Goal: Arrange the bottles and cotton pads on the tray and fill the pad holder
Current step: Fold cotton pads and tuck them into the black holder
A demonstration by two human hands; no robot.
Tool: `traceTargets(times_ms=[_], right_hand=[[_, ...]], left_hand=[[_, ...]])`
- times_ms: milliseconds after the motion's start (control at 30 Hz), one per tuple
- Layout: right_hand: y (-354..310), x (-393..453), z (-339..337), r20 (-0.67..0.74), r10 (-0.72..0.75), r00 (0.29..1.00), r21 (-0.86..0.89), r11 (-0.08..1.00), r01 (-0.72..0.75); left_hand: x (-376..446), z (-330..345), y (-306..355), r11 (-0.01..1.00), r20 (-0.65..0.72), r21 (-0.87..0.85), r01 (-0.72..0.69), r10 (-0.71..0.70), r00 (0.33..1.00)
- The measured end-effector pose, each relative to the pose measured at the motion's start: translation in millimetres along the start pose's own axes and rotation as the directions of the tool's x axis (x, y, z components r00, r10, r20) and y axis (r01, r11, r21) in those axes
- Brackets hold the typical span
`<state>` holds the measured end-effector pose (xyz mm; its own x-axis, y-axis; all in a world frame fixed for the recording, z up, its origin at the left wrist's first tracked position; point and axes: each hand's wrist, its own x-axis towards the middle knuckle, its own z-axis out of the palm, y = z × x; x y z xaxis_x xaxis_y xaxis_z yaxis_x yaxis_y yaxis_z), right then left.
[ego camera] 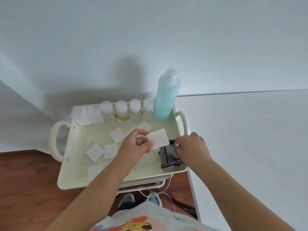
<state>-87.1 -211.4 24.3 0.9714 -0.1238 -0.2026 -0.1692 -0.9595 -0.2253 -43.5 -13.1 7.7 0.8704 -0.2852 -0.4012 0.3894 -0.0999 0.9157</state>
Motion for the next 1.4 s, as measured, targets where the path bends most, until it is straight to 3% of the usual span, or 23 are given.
traceTargets(times_ms=[167, 267, 333, 400, 467, 567, 667, 733, 967, 1200, 1400], right_hand=[[3.9, -4.8, -0.4, -0.014, -0.037, 0.999, 0.019, 0.999, 0.037], [10.6, -9.2, -13.9, -0.126, -0.026, 0.992, 0.25, 0.967, 0.057], [15.3, -11.8, -23.9, -0.138, 0.037, 0.99, 0.53, 0.847, 0.043], [16.2, -11.4, -31.7, -0.035, 0.063, 0.997, 0.764, 0.645, -0.014], [16.4, -9.5, -33.2, 0.057, 0.03, 0.998, 0.85, 0.522, -0.064], [20.2, -8.8, -27.0, 0.017, 0.046, 0.999, 0.795, 0.605, -0.041], [22.6, -12.9, -14.7, -0.022, 0.035, 0.999, 0.53, 0.848, -0.018], [17.7, -14.2, -6.7, 0.029, -0.003, 1.0, 0.343, 0.939, -0.007], [1.9, -8.0, 7.7, -0.107, -0.056, 0.993, -0.011, 0.998, 0.056], [1.2, -1.7, 7.2, -0.04, -0.022, 0.999, 0.05, 0.998, 0.024], [-18.1, 17.7, -21.1, -0.208, -0.04, 0.977, 0.159, 0.985, 0.074]], left_hand=[[-1.3, 5.3, 6.4, 1.0, 0.005, 0.019, -0.006, 0.006, 1.0], [-2.0, 7.3, 9.9, 0.999, 0.018, 0.032, -0.021, 0.02, 1.0], [-2.3, 10.9, 12.1, 0.999, 0.032, 0.041, -0.032, 0.031, 0.999], [-2.4, 17.5, 13.8, 0.997, 0.052, 0.061, -0.049, 0.046, 0.998], [-2.7, 25.6, 15.0, 0.995, 0.078, 0.077, -0.059, 0.053, 0.996], [-3.5, 32.9, 15.8, 0.989, 0.092, 0.13, -0.078, 0.066, 0.994], [-3.0, 23.9, 14.4, 0.949, 0.035, 0.297, -0.102, 0.096, 0.995], [-2.5, 11.0, 11.3, 0.941, -0.028, 0.328, -0.081, 0.096, 0.995], [-4.5, -31.4, -13.1, 0.957, -0.15, 0.291, 0.007, 0.038, 0.988], [1.7, -64.8, -29.3, 0.958, -0.095, 0.261, 0.119, -0.097, 0.991], [15.2, -96.5, -48.3, 0.926, -0.143, 0.307, 0.217, -0.181, 0.973]])
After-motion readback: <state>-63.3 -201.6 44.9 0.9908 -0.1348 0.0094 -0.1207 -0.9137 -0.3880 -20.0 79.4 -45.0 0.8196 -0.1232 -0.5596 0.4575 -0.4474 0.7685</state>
